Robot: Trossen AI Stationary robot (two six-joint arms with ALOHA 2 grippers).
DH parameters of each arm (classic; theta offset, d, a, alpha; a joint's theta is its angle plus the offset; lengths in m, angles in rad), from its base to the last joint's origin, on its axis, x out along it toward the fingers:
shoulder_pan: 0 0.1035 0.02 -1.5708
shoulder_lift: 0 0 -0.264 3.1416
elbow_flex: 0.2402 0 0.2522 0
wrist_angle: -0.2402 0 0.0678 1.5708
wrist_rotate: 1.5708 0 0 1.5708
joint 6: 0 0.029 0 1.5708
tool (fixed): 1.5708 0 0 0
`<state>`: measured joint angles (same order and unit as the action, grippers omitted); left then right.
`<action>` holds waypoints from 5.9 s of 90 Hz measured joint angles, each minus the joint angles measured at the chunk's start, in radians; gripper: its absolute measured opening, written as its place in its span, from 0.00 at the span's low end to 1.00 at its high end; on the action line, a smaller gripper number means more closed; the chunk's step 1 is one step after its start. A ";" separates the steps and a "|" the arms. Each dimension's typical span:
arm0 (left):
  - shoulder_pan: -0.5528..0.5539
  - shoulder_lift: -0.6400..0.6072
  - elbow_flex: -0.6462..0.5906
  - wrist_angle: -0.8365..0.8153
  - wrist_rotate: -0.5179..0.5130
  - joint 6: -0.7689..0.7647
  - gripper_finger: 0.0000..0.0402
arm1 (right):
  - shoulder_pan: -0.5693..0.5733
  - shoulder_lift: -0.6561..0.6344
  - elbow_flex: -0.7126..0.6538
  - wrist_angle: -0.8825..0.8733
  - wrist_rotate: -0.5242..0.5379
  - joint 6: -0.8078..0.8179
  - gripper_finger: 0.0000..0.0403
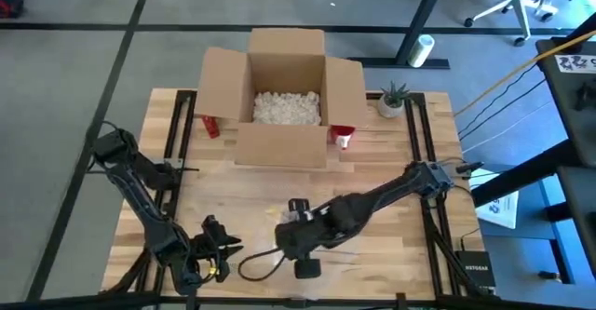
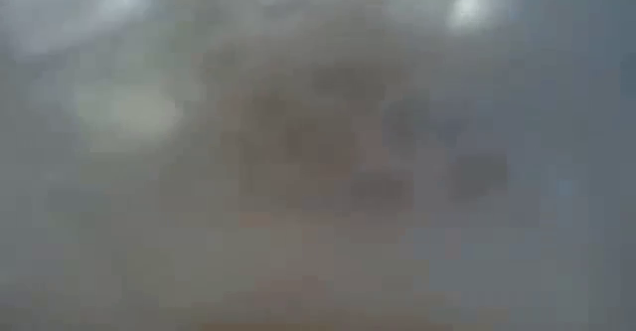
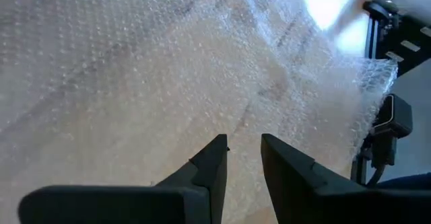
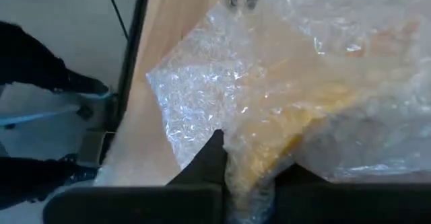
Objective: Wrap mug
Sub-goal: Put the wrapped yellow mug into the cardboard box, then put the red mug on the bubble wrap
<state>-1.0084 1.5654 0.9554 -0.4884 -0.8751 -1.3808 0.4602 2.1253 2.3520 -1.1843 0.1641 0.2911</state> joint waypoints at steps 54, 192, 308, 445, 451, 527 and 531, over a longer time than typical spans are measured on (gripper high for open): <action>0.127 -0.003 0.000 -0.092 0.044 0.157 0.18 | -0.327 -0.292 0.004 0.078 0.016 -0.143 0.02; 0.483 -0.166 0.000 -0.160 0.249 0.643 0.18 | -0.852 0.221 0.002 -0.122 -0.348 -0.404 0.11; 0.492 -0.185 0.000 -0.160 0.251 0.705 0.18 | -0.745 -0.330 -0.002 -0.141 -0.209 -0.456 0.01; 0.458 -0.185 0.000 -0.113 0.252 0.595 0.18 | -0.260 -1.645 -2.247 1.070 0.394 0.344 0.03; 0.458 -0.185 0.000 -0.097 0.252 0.600 0.18 | -0.260 -1.643 -2.257 1.076 0.390 0.335 0.05; 0.468 -0.185 0.000 -0.098 0.252 0.600 0.18 | -0.418 -1.216 -2.283 1.517 0.312 0.342 0.25; 0.471 -0.185 0.000 -0.100 0.256 0.600 0.18 | -0.457 -1.183 -2.283 1.565 0.246 0.314 0.25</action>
<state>-0.5375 1.3804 0.9550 -0.5880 -0.6194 -0.7805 0.0032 0.9425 0.0692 0.3808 0.4097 0.6051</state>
